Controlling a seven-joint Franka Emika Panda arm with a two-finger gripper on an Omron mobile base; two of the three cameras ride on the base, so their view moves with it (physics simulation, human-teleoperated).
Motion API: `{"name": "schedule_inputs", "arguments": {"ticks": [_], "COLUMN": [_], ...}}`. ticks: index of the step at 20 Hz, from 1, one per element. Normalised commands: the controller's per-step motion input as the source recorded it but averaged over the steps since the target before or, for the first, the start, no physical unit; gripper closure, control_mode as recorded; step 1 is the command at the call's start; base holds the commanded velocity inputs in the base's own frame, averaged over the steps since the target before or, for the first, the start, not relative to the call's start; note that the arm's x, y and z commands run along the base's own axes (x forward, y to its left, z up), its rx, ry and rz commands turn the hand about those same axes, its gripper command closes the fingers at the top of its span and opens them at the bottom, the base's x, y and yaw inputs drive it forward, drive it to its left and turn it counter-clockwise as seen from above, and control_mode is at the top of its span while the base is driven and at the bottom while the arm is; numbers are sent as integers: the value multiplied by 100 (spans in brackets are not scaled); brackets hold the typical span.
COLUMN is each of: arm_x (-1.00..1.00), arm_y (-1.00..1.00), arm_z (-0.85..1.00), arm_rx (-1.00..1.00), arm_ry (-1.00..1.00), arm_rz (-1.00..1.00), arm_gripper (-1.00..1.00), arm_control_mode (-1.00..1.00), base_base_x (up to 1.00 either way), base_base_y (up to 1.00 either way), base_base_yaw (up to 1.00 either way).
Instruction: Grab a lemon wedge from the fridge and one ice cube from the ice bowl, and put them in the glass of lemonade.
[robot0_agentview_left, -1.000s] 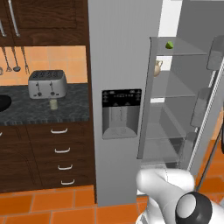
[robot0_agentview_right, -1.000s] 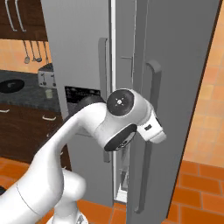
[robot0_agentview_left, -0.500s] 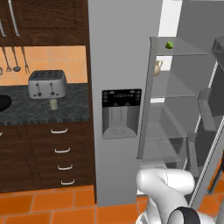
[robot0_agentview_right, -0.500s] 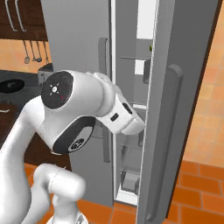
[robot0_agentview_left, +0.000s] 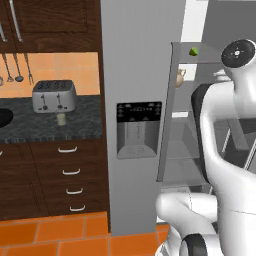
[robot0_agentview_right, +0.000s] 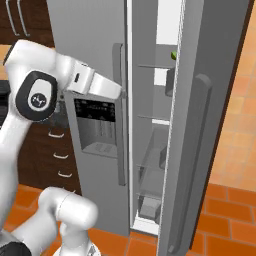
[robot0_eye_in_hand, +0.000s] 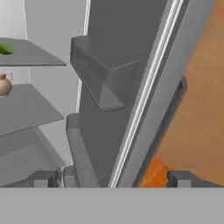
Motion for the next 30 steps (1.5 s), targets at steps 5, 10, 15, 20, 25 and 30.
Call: {"name": "schedule_inputs", "arguments": {"ticks": [5, 10, 15, 20, 25, 30], "arm_x": [100, 50, 31, 0, 0, -3], "arm_y": [-20, -71, -78, -88, -100, -75], "arm_z": [3, 0, -10, -37, -16, 11], "arm_rx": [-43, -3, 0, 1, 1, 0], "arm_ry": [58, 22, 14, 4, 3, 0], "arm_rz": [-4, 0, 0, -1, -1, 0], "arm_gripper": [-100, -100, -100, -100, -100, -100], "arm_control_mode": [-100, -100, -100, -100, -100, -100], "base_base_x": [0, 0, 0, 0, 0, 0], "base_base_y": [0, 0, 0, 0, 0, 0], "base_base_yaw": [0, 0, 0, 0, 0, 0]}}
